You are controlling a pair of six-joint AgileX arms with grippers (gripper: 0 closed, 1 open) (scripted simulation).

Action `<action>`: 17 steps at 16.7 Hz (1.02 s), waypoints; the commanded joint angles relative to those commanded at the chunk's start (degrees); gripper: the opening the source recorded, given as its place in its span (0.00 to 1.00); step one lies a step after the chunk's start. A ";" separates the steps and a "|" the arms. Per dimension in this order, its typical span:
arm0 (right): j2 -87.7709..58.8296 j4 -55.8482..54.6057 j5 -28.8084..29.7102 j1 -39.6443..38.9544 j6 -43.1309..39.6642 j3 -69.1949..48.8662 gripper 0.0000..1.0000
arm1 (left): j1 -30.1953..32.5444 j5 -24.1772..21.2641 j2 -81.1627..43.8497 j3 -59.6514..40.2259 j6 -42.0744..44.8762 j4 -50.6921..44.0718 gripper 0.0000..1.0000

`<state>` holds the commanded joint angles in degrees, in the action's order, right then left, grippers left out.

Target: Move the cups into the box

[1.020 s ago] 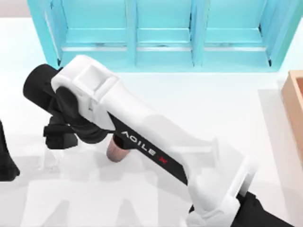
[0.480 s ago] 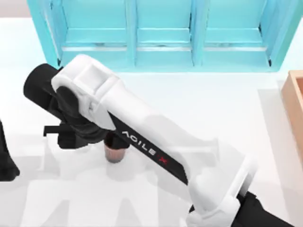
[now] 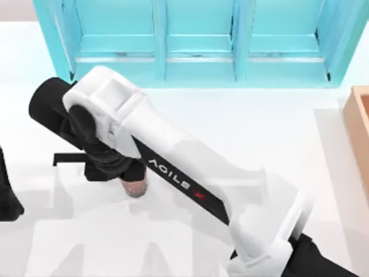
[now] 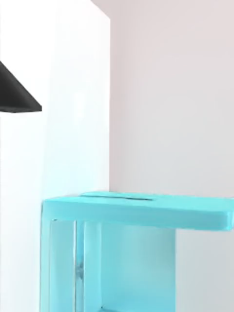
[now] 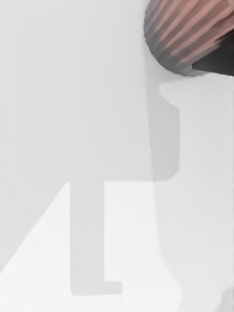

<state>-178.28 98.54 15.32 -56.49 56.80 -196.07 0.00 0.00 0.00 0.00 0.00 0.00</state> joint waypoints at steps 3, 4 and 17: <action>0.00 0.00 0.00 0.00 0.00 0.00 0.00 | 0.00 0.00 0.00 0.00 0.00 0.00 1.00; 0.00 0.00 0.00 0.00 0.00 0.00 0.00 | 0.00 0.00 0.00 0.00 0.00 0.00 1.00; 21.81 -11.28 -0.64 2.47 -2.97 32.06 0.00 | 0.00 0.00 0.00 0.00 0.00 0.00 1.00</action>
<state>-156.47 87.26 14.68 -54.02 53.83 -164.00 0.00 0.00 0.00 0.00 0.00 0.00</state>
